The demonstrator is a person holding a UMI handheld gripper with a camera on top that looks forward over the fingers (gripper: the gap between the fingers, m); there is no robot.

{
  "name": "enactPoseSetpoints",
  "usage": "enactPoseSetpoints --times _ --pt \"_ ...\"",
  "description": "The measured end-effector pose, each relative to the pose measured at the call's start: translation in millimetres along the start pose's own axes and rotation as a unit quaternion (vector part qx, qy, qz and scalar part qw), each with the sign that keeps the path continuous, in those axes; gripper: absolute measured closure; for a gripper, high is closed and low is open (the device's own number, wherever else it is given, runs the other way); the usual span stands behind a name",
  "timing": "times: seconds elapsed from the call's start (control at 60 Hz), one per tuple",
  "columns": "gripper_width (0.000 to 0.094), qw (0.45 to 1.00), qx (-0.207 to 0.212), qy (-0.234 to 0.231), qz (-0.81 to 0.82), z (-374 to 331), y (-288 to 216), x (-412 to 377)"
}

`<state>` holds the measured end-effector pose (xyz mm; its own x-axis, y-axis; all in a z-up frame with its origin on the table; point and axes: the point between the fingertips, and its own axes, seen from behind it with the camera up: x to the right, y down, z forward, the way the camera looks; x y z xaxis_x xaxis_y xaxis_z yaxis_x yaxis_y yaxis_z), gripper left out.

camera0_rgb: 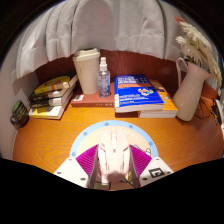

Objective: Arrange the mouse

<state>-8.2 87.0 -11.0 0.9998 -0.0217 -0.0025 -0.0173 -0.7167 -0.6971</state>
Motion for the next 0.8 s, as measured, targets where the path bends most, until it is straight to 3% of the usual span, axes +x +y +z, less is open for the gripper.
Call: enactPoseSetpoints --times 0.067,0.083,0.133,0.433,0.8 --pt "0.0338 1.000 -0.014 0.003 0.004 -1.3 3.8 1.7" --pt "0.0252 1.000 -0.017 0.006 0.006 -3.3 3.5 3.2" --pt "0.0156 1.000 -0.015 0.009 0.012 -12.5 -1.9 4.2" --pt "0.0115 0.998 0.065 -0.009 0.024 -154.0 -49.4 -0.4" --pt "0.0117 0.993 0.111 -0.034 0.015 -305.8 -5.3 1.0"
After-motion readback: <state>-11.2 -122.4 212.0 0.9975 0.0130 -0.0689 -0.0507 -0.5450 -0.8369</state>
